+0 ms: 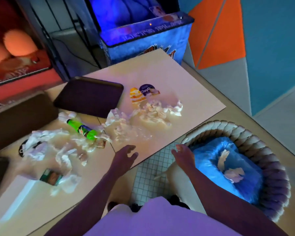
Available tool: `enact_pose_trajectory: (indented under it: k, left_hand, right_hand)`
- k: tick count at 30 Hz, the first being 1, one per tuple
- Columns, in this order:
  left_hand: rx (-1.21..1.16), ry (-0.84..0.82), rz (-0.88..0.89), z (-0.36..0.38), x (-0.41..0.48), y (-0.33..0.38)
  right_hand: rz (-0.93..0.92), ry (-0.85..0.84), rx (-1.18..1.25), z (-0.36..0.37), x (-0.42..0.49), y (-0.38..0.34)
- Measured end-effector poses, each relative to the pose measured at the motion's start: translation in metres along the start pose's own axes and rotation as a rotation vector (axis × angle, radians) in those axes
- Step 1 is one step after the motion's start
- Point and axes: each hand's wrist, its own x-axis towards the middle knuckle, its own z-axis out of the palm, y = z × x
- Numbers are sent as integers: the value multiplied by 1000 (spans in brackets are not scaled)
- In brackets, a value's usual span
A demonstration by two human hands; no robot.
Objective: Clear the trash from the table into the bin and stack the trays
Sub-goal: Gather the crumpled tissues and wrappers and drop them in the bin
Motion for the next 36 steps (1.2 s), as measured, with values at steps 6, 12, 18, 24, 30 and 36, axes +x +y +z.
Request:
enact_pose_trajectory:
  k: [6,12,18,24,30,36]
  left_hand:
    - [-42,188,-73,-71,-28,-62]
    - [-22,296,-173,-130,-59,-125]
    - [-7,360,-246,-161,-94,-179]
    - [-53,439,-310,-167,-125,-214]
    - [90,373,-372,-164,-140,-238]
    - [226,267,-330,-166,-128,-243]
  right_hand:
    - [-197,-92,-110,62,-24,-65]
    - [-347,-176,-198,134,-57,-124]
    - [-478,-272,-285,188,-89,-157]
    - [-567,-356,-392,221,-106,-170]
    - [-608,-401,-493,238,-111,-175]
    - [-615,-420,-524,236,-99,-178]
